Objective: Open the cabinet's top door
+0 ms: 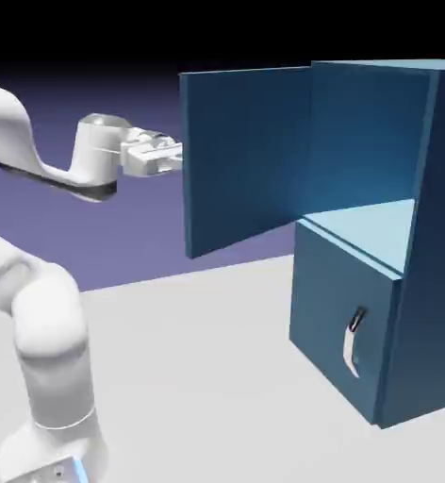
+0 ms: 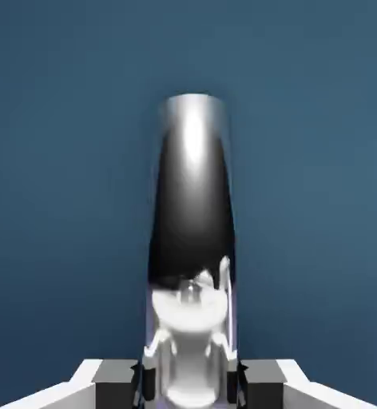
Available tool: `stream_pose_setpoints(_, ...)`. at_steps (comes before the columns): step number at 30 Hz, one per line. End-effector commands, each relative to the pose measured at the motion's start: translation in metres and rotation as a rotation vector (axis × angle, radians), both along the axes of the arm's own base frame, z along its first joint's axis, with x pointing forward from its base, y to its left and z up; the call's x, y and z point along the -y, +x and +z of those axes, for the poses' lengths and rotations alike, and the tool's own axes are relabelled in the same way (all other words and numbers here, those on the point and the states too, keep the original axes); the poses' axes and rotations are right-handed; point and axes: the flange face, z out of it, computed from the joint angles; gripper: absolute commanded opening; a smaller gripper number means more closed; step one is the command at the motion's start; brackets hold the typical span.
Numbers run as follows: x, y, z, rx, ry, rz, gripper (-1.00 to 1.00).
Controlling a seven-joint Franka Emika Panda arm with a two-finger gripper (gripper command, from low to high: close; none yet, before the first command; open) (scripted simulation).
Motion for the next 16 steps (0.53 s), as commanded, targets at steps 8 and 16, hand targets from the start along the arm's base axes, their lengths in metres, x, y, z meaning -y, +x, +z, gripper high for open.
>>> stream_pose_setpoints(8,-0.048,0.011,0.000,0.000,0.000,-0.157,-1.00)
stream_pose_setpoints(16,-0.080,0.023,0.000,0.000,0.000,-0.267,-1.00)
